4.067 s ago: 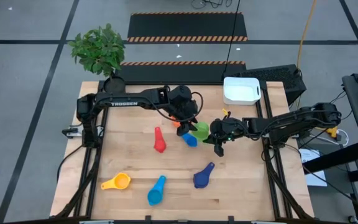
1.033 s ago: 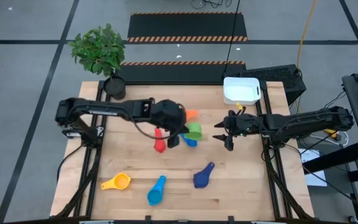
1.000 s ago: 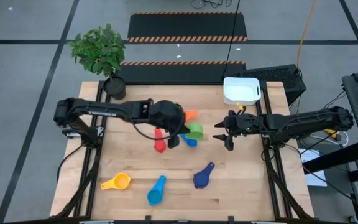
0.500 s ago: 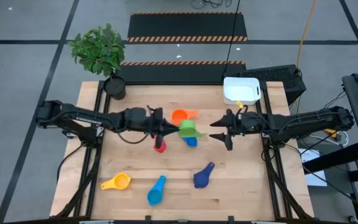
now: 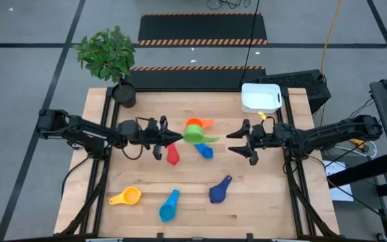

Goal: Nest measuring cups in basket
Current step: Stack the green measuring cup into the orange measuring cup

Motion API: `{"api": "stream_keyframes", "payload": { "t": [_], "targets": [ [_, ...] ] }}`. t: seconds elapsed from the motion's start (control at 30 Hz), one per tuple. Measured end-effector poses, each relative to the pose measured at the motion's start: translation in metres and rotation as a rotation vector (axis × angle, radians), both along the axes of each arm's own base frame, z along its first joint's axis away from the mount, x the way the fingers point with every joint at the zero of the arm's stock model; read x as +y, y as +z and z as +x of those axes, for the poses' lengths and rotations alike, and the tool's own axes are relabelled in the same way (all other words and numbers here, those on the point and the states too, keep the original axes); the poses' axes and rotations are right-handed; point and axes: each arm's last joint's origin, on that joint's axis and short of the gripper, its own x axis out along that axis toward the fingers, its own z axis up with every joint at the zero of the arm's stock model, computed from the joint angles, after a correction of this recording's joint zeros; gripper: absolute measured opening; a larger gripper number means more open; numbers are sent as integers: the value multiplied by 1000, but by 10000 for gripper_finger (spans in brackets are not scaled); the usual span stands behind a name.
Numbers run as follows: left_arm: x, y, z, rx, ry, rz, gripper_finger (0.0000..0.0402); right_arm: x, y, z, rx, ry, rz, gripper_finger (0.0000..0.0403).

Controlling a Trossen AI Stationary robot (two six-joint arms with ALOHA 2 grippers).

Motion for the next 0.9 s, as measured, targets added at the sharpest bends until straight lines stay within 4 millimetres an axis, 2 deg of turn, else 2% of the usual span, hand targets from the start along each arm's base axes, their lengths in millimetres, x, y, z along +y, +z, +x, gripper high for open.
{"api": "stream_keyframes", "payload": {
  "t": [0.57, 0.9],
  "targets": [
    [-5, 3, -1, -35, -19, 46, 7, 1, -15, 27, -75, 0, 19, 247],
    [-6, 3, -1, -35, -35, 48, 7, 1, -14, 40, -139, 45, 21, 247]
  ]
}}
